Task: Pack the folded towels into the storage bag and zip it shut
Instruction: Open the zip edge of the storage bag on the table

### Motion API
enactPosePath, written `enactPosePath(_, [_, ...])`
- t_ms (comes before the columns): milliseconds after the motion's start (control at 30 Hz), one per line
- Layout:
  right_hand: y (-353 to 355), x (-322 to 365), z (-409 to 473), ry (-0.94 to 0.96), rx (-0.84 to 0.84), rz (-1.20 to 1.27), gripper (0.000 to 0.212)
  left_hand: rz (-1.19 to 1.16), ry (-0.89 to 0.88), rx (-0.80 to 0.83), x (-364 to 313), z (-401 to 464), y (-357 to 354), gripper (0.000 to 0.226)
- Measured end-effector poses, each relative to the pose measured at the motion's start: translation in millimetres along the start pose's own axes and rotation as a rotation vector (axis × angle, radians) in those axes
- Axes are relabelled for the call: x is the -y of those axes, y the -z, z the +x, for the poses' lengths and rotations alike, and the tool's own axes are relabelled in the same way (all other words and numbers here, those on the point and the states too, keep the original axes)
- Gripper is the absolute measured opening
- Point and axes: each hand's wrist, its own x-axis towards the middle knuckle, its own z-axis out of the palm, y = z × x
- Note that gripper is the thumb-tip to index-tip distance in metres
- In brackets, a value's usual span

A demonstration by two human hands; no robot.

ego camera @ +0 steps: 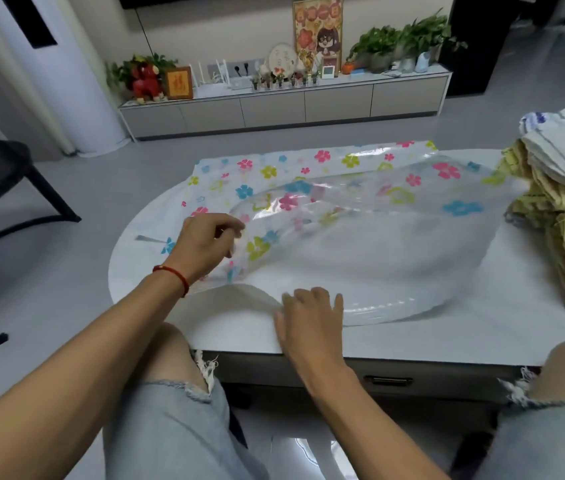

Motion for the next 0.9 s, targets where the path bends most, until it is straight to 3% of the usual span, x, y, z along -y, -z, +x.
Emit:
enactPosePath(100, [3.5,29.0,20.7,0.147,0.004,0.072,0.031,-0.022,-0.144,0.244,-1.7,-25.7,4.8,0.05])
enactPosePath(167, [6.4,38.5,30.4,0.196,0.021,0.116,0.026,0.152,-0.237,0.321,7.3,-42.5,6.1,0.054])
enactPosePath(267, [4.3,39.5,33.0,0.225,-0.023,0.096,0.023,0.47,-0.291,0.221,22.0,-57.4,7.5,0.036])
enactPosePath(400, [-7.0,39.9,20.4,0.255,-0.012,0.054,0.017,0.423,-0.21,0.069,23.2,-44.7,7.6,0.022])
enactPosePath(633, [-19.7,20.3,-17.7,0.239,0.011,0.051,0.02,0.29,-0.084,-0.227,27.3,8.9,30.7,0.025])
enactPosePath(667, [-16.8,25.0,-14.8,0.194,-0.007,0.064,0.016,0.259,-0.094,-0.206,26.2,10.9,31.2,0.025])
enactPosePath(733, [-12.3,39.9,-3.3,0.137,-0.055,0.064,0.01,0.241,-0.147,-0.004,24.3,4.5,28.4,0.038])
enactPosePath(833, [-14.7,61.0,17.2,0.192,-0.033,0.031,0.046,0.332,-0.179,0.359,30.4,-15.2,25.1,0.071])
enactPosePath(900, [-20.1,65.6,22.3,0.258,0.014,0.025,0.056,0.344,-0.21,0.409,38.5,-20.9,24.3,0.072])
